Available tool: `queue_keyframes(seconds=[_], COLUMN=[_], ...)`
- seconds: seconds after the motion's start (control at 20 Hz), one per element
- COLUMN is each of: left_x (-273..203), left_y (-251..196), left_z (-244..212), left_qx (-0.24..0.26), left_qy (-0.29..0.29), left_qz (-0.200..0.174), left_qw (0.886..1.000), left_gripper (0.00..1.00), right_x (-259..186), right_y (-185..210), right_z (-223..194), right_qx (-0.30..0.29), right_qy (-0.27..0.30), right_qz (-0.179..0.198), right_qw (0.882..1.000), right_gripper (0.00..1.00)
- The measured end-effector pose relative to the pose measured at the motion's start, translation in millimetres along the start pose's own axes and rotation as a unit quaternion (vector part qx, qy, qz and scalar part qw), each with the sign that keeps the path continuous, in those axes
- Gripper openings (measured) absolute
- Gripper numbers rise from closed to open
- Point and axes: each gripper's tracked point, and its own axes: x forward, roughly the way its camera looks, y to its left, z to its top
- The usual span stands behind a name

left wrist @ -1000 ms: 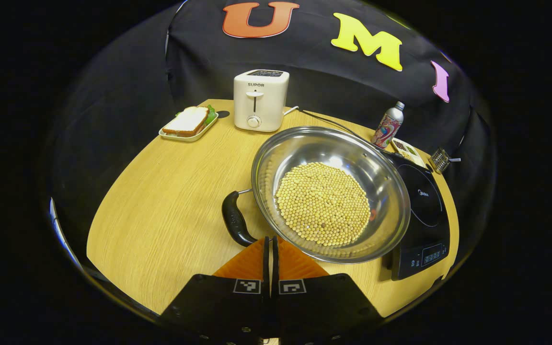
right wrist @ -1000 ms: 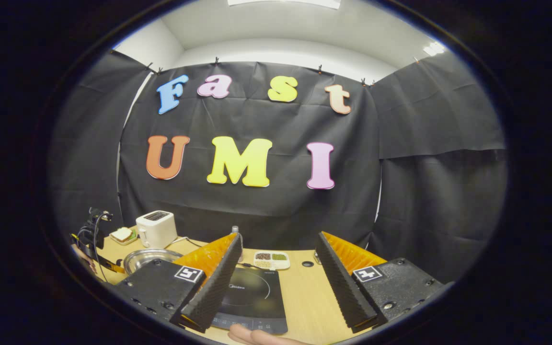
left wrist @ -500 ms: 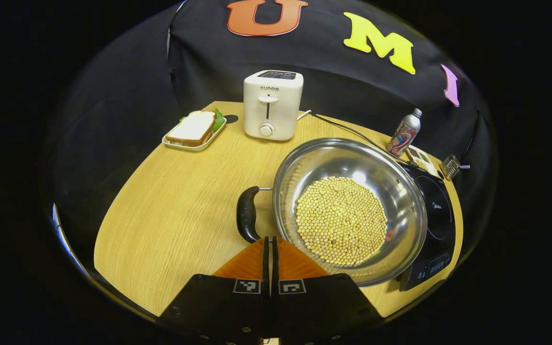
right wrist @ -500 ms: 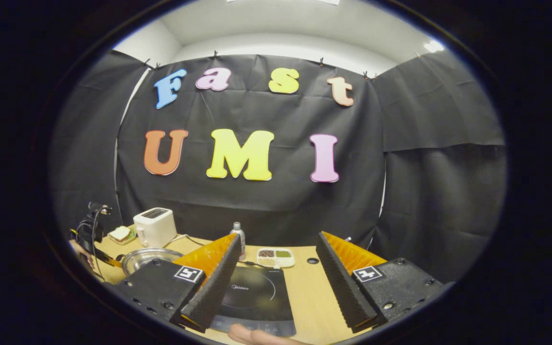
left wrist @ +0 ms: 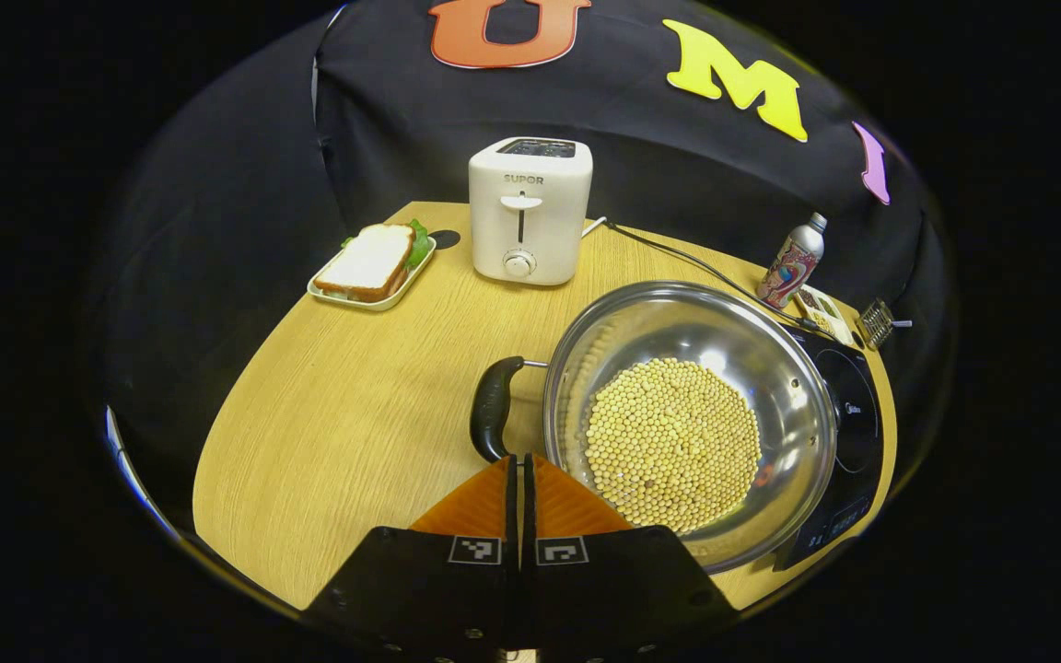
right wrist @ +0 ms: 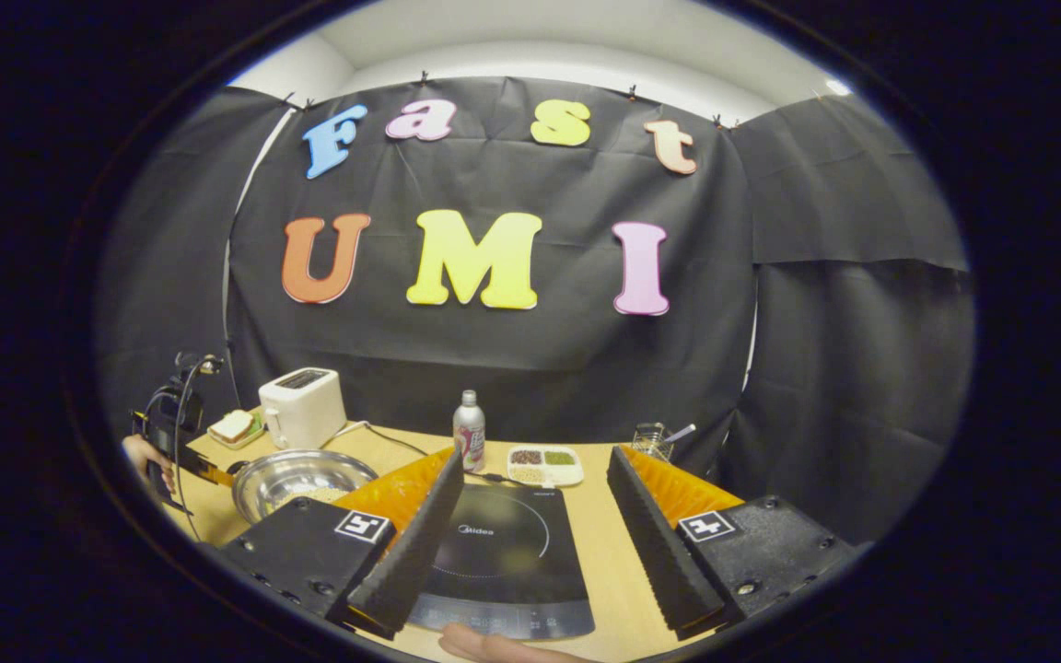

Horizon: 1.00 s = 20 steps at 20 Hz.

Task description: First push the handle of the pot to place it horizontally, then grasp the pot with both hands and set it on the induction cooktop.

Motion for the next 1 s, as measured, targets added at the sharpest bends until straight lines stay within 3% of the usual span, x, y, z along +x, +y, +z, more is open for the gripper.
queue_keyframes(seconds=[0.05, 0.1, 0.15, 0.35, 0.4, 0.55, 0.6, 0.65, 1.0], left_x=[-0.7, -2.6, -5.6, -28.2, -37.1, -47.8, -51.0, -51.5, -25.1], left_y=[0.7, 2.7, 4.8, -3.7, -1.3, -0.3, -6.3, -13.3, -11.9], left_z=[0.2, 0.1, 1.3, 10.2, 13.2, 17.3, 19.7, 21.3, 25.2], left_qx=[-0.001, -0.003, -0.003, 0.003, 0.021, 0.065, 0.068, 0.070, 0.079], left_qy=[-0.001, -0.002, -0.007, -0.040, -0.054, -0.077, -0.081, -0.084, -0.074], left_qz=[0.001, 0.006, 0.009, -0.009, -0.001, 0.022, 0.016, 0.007, 0.017], left_qw=[1.000, 1.000, 1.000, 0.999, 0.998, 0.995, 0.994, 0.994, 0.994], left_gripper=[0.00, 0.10, 0.00, 0.00, 0.14, 0.78, 0.84, 0.98, 0.97], right_x=[1.9, 4.6, 7.7, 22.9, 27.3, 41.7, 46.5, 51.6, 94.1], right_y=[3.3, 6.8, 10.1, 26.5, 31.1, 50.9, 60.1, 67.8, 117.1], right_z=[-2.5, -5.3, -7.3, -26.9, -33.5, -53.7, -60.2, -66.4, -105.3], right_qx=[-0.001, 0.000, 0.001, 0.002, 0.000, 0.004, 0.009, 0.013, 0.025], right_qy=[0.004, 0.007, 0.010, 0.033, 0.040, 0.062, 0.070, 0.078, 0.125], right_qz=[0.002, 0.003, 0.004, 0.011, 0.012, 0.026, 0.036, 0.044, 0.083], right_qw=[1.000, 1.000, 1.000, 0.999, 0.999, 0.998, 0.997, 0.996, 0.988], right_gripper=[0.96, 0.99, 0.97, 0.97, 0.99, 0.99, 0.99, 0.99, 0.97])
